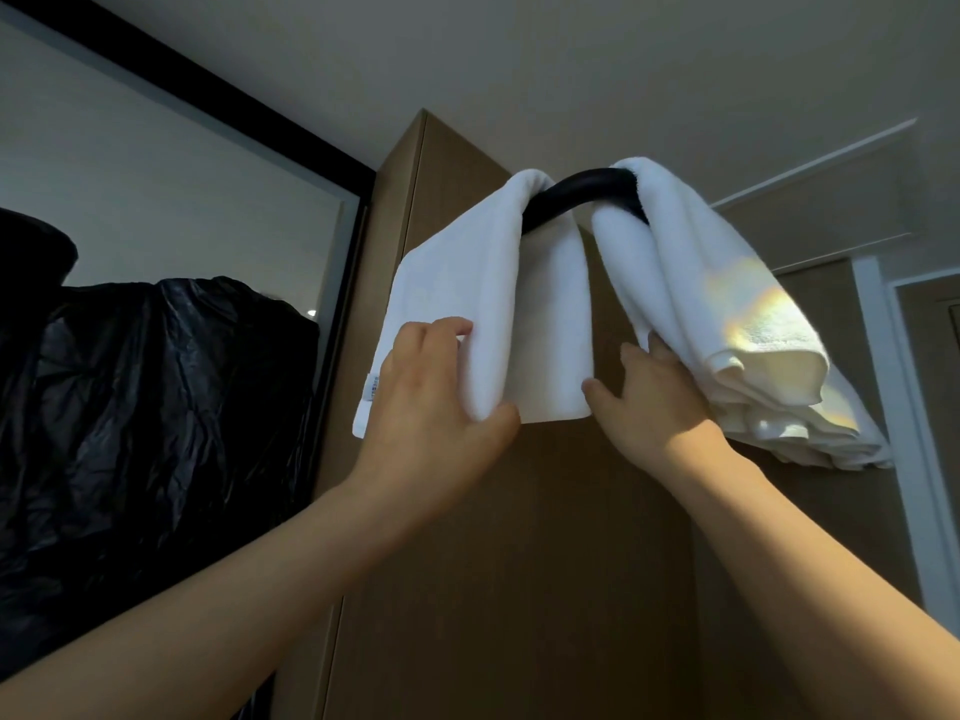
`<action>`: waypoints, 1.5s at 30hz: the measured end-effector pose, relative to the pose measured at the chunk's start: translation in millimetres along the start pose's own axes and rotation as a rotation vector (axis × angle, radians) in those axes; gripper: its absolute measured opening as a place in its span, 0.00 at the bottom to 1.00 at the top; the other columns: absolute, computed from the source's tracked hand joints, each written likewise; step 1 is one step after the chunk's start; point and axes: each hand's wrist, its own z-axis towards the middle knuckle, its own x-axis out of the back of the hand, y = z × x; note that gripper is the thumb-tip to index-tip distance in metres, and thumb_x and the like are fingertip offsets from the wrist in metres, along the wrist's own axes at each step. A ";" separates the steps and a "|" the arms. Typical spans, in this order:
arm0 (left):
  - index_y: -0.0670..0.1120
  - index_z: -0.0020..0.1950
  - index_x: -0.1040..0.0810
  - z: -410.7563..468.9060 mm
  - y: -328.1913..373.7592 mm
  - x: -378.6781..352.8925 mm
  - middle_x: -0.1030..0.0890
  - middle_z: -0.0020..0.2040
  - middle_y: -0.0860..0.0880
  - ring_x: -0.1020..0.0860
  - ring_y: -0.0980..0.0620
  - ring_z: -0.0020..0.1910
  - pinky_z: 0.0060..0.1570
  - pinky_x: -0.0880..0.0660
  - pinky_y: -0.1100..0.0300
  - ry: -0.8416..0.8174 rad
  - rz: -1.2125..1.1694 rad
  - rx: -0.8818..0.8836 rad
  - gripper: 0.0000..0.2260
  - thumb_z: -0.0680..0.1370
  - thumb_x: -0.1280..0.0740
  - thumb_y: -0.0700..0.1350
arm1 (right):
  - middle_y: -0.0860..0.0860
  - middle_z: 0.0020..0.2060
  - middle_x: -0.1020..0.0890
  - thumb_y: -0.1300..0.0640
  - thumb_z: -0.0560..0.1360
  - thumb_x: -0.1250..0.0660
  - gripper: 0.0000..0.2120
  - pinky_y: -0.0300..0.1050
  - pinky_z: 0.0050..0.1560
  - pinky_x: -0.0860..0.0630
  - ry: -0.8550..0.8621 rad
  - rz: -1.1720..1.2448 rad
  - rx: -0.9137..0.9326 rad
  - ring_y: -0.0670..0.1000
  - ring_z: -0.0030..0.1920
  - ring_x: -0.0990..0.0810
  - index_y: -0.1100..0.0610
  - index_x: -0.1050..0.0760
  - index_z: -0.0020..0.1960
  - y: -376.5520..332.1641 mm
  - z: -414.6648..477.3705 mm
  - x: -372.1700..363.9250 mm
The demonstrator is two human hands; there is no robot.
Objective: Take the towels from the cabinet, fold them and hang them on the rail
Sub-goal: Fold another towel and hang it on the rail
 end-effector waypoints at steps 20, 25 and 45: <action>0.44 0.68 0.32 2.7 -1.8 15.6 0.36 0.56 0.54 0.31 0.51 0.53 0.53 0.24 0.51 -0.025 0.074 -0.083 0.18 0.78 0.38 0.43 | 0.65 0.47 0.18 0.55 0.76 0.32 0.14 0.59 0.54 0.21 -0.130 0.647 -0.009 0.64 0.47 0.18 0.68 0.22 0.50 -26.0 9.1 -3.1; 0.42 0.63 0.31 8.8 0.3 18.2 0.31 0.57 0.53 0.32 0.60 0.54 0.53 0.30 0.60 -0.051 -0.044 -0.061 0.13 0.79 0.41 0.38 | 0.63 0.50 0.19 0.53 0.77 0.36 0.13 0.58 0.51 0.22 -0.150 0.640 0.063 0.63 0.49 0.20 0.63 0.25 0.53 -24.9 -13.3 -7.0; 0.40 0.47 0.22 -6.9 -0.3 -0.5 0.32 0.39 0.48 0.30 0.50 0.34 0.33 0.29 0.57 -0.048 0.193 -0.357 0.05 0.77 0.32 0.42 | 0.49 0.40 0.14 0.48 0.76 0.30 0.14 0.48 0.52 0.19 -0.104 0.883 0.050 0.45 0.39 0.15 0.56 0.21 0.55 -16.3 -38.9 -3.3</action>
